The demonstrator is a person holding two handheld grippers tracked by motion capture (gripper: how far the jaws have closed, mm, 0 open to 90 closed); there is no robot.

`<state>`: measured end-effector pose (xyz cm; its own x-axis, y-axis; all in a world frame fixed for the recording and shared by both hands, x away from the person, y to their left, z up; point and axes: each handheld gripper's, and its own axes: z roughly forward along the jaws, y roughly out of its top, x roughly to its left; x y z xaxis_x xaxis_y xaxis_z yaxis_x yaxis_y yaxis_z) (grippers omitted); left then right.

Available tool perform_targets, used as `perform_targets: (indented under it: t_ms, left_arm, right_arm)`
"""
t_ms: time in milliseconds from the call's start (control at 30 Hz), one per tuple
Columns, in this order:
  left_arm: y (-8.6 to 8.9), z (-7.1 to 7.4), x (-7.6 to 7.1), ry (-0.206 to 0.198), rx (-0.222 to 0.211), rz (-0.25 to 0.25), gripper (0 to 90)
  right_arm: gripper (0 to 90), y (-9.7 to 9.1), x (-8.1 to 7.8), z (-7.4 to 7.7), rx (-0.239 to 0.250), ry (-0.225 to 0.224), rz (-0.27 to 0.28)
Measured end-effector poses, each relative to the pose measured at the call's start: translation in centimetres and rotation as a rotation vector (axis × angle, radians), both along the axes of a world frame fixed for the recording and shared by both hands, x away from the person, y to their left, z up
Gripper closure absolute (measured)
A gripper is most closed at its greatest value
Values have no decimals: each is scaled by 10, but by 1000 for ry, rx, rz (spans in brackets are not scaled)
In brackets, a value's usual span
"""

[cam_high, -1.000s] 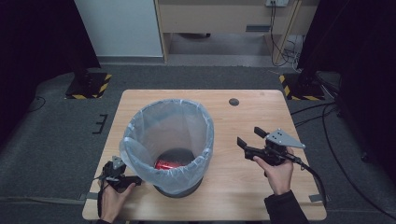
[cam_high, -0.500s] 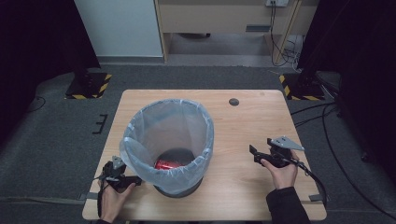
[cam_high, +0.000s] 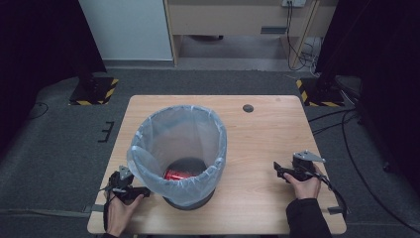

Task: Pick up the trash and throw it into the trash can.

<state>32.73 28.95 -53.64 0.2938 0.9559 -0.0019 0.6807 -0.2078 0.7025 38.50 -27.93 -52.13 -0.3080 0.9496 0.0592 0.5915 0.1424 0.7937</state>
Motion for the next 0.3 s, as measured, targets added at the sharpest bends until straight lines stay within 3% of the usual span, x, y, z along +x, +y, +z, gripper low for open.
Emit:
perform_targets:
  t_ms: [200,300]
  left_arm:
    - [0,0,0,0,0,0,0]
    - [0,0,0,0,0,0,0]
  right_arm:
    - [152,0,2,-11,-52,45,14]
    - [148,-1,3,-15,-48,52,12]
